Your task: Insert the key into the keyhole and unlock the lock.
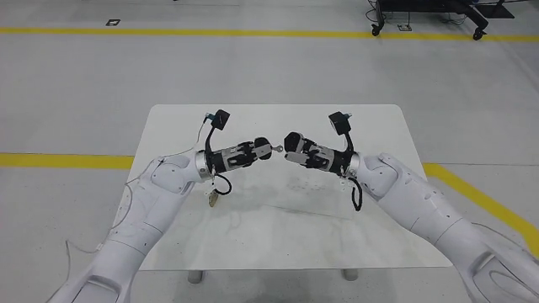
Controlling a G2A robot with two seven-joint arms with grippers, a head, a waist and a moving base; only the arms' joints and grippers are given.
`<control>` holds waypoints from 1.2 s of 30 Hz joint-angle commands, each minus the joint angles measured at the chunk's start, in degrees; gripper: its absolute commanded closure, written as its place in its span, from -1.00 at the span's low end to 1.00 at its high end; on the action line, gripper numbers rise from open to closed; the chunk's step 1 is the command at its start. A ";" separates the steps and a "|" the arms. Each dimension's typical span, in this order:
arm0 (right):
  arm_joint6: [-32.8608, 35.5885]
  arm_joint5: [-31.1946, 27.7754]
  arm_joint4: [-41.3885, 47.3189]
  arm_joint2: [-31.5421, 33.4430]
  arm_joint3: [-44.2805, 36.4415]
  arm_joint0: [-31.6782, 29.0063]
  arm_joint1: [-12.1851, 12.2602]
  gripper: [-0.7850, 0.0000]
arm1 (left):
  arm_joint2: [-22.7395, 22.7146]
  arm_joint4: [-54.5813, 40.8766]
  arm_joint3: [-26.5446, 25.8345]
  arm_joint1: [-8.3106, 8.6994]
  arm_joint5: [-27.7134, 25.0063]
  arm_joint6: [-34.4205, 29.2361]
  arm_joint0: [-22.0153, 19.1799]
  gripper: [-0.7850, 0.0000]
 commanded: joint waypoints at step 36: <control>10.60 4.60 0.25 5.68 -2.64 -1.90 -1.37 0.20 | -0.81 4.05 -3.11 0.64 -2.45 8.46 4.37 1.00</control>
